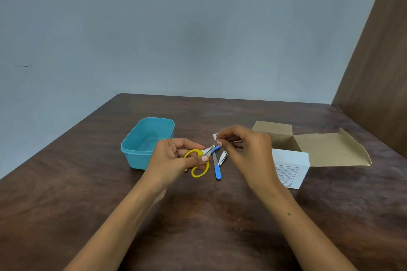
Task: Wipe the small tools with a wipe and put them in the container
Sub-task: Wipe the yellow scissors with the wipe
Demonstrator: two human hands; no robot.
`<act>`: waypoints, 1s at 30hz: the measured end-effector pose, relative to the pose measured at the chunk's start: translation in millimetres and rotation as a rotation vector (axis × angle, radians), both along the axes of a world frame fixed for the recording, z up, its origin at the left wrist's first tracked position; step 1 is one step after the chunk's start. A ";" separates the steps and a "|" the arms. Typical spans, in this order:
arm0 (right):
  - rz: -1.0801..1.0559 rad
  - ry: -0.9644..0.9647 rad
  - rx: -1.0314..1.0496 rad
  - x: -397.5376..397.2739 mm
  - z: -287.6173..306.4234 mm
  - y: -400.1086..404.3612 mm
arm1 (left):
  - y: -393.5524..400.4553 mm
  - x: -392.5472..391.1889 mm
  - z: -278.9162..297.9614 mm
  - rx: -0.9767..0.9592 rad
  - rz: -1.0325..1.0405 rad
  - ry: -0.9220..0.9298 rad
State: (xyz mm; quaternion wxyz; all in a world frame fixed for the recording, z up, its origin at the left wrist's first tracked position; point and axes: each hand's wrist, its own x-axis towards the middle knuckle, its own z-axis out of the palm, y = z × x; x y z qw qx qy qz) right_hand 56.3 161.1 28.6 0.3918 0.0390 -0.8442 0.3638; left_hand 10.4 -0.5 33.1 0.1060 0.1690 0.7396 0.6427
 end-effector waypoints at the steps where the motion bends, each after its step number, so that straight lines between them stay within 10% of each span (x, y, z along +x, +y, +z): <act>1: -0.009 0.004 -0.020 -0.5 0.4 1.6 | -0.2 -0.2 0.0 0.000 -0.006 0.000; 30: -0.097 0.118 -0.175 1.0 1.2 -4.2 | -0.5 -5.7 -5.8 0.121 -0.005 -0.117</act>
